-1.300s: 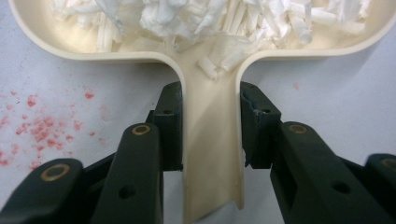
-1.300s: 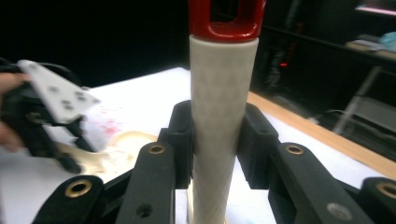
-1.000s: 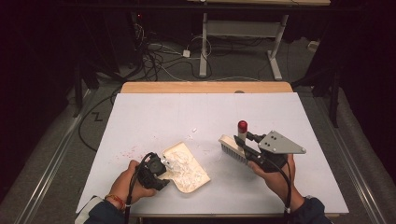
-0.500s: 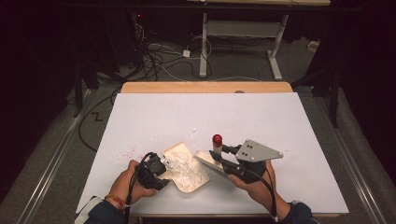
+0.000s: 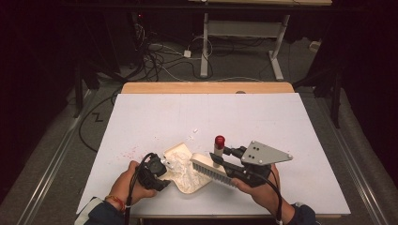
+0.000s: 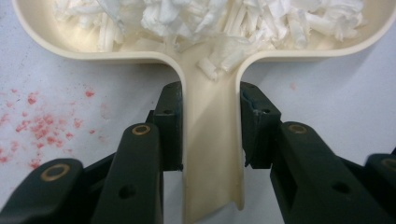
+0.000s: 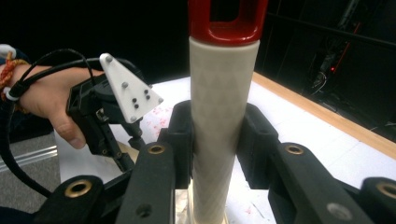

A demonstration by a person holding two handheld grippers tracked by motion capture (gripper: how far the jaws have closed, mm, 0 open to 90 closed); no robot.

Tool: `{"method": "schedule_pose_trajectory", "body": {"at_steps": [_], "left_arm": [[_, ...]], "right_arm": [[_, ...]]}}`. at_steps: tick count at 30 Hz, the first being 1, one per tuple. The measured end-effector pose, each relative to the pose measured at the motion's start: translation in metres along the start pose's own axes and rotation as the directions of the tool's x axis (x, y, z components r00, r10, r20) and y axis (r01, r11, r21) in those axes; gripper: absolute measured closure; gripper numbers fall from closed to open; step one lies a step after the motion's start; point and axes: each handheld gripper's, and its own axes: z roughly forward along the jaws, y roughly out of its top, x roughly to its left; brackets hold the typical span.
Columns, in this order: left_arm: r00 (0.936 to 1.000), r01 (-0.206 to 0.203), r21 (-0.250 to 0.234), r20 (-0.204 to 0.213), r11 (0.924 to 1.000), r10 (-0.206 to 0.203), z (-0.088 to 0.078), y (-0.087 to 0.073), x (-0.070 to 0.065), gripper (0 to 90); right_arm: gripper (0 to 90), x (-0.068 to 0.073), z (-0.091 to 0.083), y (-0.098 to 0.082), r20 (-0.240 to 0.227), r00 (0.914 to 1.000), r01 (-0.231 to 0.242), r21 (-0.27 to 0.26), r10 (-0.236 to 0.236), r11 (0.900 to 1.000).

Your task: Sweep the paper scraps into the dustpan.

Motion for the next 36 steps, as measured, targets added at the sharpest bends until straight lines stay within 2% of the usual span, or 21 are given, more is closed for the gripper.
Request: {"method": "schedule_pose_trajectory", "body": {"at_steps": [6, 11, 15, 21, 24, 29, 33, 36], "left_arm": [[1.0000, 0.005, 0.000, 0.003, 1.0000, -0.005, 0.000, -0.001, 0.001, 63.4], [0.9999, 0.011, -0.007, 0.006, 0.9999, -0.011, -0.001, -0.004, 0.003, 63.4], [0.9997, 0.024, -0.008, 0.011, 0.9997, -0.023, -0.001, -0.006, 0.007, 63.4], [0.9994, 0.032, -0.005, 0.013, 0.9995, -0.032, 0.000, -0.008, 0.008, 63.4], [0.9990, 0.042, -0.006, 0.013, 0.9991, -0.042, -0.001, -0.011, 0.009, 63.4], [0.9986, 0.050, -0.008, 0.015, 0.9987, -0.050, -0.001, -0.013, 0.011, 63.4], [0.9979, 0.061, -0.013, 0.021, 0.9981, -0.061, -0.001, -0.015, 0.014, 63.4], [0.9974, 0.065, -0.021, 0.031, 0.9977, -0.064, -0.001, -0.017, 0.016, 63.4]], "right_arm": [[70.3, -0.017, -0.009, 0.002, 0.019, 0.9993, -0.032, -0.013, 0.032, 0.999], [70.3, -0.027, -0.013, 0.002, 0.038, 0.9989, -0.029, -0.003, 0.029, 1.000], [70.3, -0.039, -0.017, 0.002, 0.074, 0.9965, -0.037, -0.017, 0.038, 0.999], [70.3, -0.058, -0.017, 0.000, 0.143, 0.9884, -0.047, -0.038, 0.052, 0.998], [70.3, -0.065, -0.011, -0.001, 0.161, 0.9858, -0.041, -0.044, 0.048, 0.998], [70.3, -0.083, 0.011, 0.002, 0.196, 0.9802, -0.019, -0.055, 0.030, 0.998], [70.3, -0.097, 0.036, 0.007, 0.203, 0.9788, -0.016, -0.065, 0.029, 0.998], [70.4, -0.104, 0.054, 0.011, 0.211, 0.9772, -0.012, -0.046, 0.022, 0.999]]}}
